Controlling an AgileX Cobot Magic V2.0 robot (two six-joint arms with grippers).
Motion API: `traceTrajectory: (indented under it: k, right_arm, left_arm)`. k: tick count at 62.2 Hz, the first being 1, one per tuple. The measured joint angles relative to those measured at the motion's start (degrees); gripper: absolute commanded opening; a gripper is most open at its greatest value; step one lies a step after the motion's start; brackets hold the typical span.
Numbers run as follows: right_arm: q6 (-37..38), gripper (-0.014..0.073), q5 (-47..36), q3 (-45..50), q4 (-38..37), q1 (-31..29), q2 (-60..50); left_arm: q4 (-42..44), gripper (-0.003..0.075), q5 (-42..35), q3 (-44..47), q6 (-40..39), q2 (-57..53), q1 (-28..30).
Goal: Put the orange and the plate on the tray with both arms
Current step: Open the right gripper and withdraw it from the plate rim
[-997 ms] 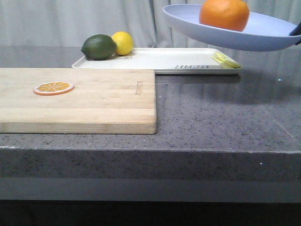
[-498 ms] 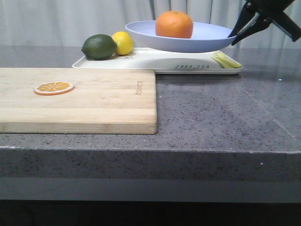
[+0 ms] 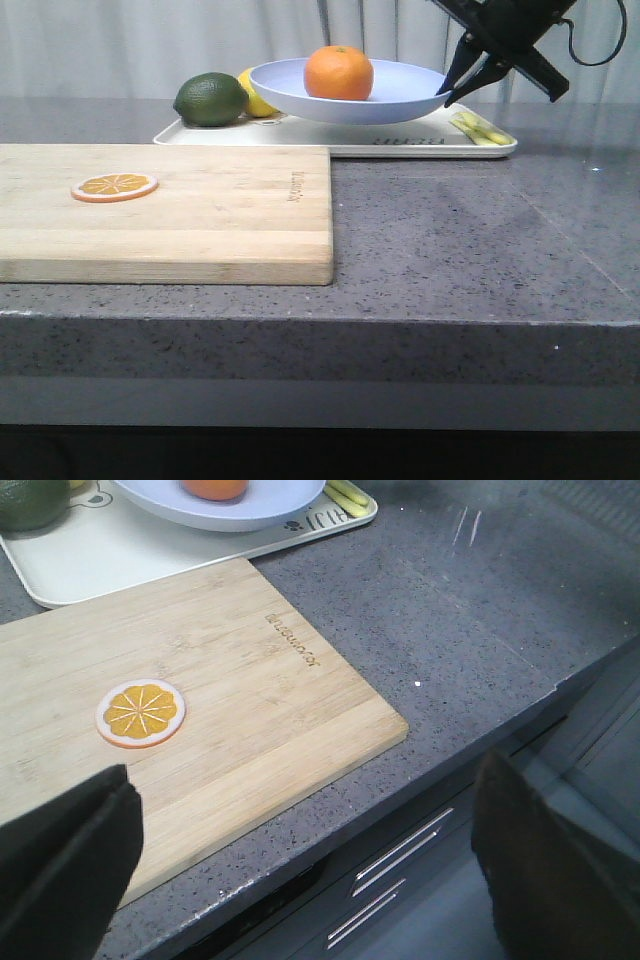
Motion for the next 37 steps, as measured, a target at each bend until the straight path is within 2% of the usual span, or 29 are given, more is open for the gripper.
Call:
traceTrajectory:
  k: [30,37]
  right_arm:
    - [0.5,-0.0065,-1.1,-0.3,-0.3,0.0,3.4]
    - [0.6,-0.0025,-1.1,-0.3,-0.3,0.0,3.6]
  left_arm:
    - [0.0,0.0652,0.0,0.0,0.0,0.0,0.0]
    - [0.0,0.0652,0.0,0.0,0.0,0.0,0.0]
